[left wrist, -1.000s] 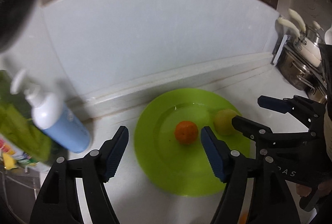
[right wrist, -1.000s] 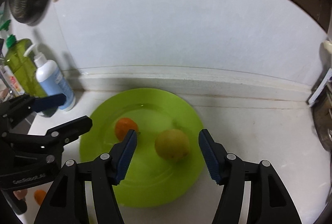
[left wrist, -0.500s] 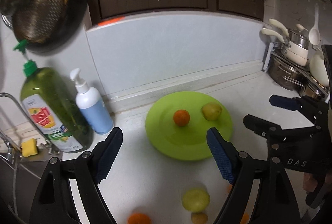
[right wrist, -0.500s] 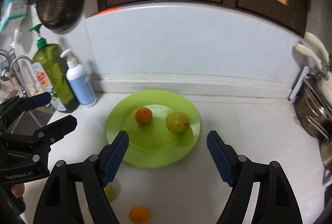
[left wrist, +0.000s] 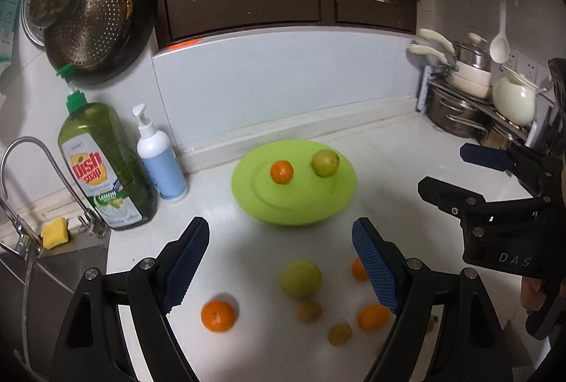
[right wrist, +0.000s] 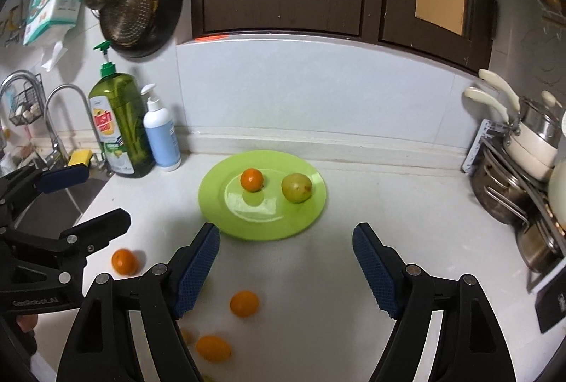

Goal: Organize fruits
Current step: 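Withdraw both open grippers from the plate back toward the remaining fruits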

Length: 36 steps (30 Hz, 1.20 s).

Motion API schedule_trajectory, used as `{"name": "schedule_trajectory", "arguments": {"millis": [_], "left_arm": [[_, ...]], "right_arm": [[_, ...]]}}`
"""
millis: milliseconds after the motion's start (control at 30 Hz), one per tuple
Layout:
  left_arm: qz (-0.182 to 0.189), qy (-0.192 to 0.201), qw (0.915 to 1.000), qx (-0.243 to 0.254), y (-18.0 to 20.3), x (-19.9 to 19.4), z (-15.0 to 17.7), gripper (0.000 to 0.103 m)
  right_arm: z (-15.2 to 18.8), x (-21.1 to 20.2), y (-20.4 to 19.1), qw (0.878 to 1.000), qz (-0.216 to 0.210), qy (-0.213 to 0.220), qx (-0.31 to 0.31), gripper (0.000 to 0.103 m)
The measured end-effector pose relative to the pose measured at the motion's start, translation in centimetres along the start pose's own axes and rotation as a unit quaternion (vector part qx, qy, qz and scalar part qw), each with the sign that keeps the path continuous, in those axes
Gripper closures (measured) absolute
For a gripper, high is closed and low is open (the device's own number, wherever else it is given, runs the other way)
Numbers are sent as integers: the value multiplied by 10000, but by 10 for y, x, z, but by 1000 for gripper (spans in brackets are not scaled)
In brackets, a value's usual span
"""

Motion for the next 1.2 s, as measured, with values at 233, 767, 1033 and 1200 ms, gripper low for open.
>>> {"name": "schedule_trajectory", "arguments": {"millis": [233, 767, 1033, 1200], "left_arm": [[133, -99, 9997, 206, 19, -18, 30, 20], [529, -453, 9948, 737, 62, -25, 92, 20], [682, -770, 9909, 865, 75, -7, 115, 21], [822, -981, 9883, 831, 82, 6, 126, 29]], "right_arm": [[28, -30, -3, 9999, 103, -17, -105, 25], [104, -41, -6, 9968, -253, -716, -241, 25], [132, -26, -11, 9921, -435, -1094, -427, 26], [147, -9, -9, 9877, -621, -1381, -395, 32]]}}
Point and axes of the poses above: each gripper's, at about its wrist camera, not at the fingertips, and x roughly the way its jaws point, y to its right, z to its underside, the point moved 4 cm from there along x, roughly the way its jaws point, and after that the axes turned 5 degrees about -z, right-handed, at the moved point
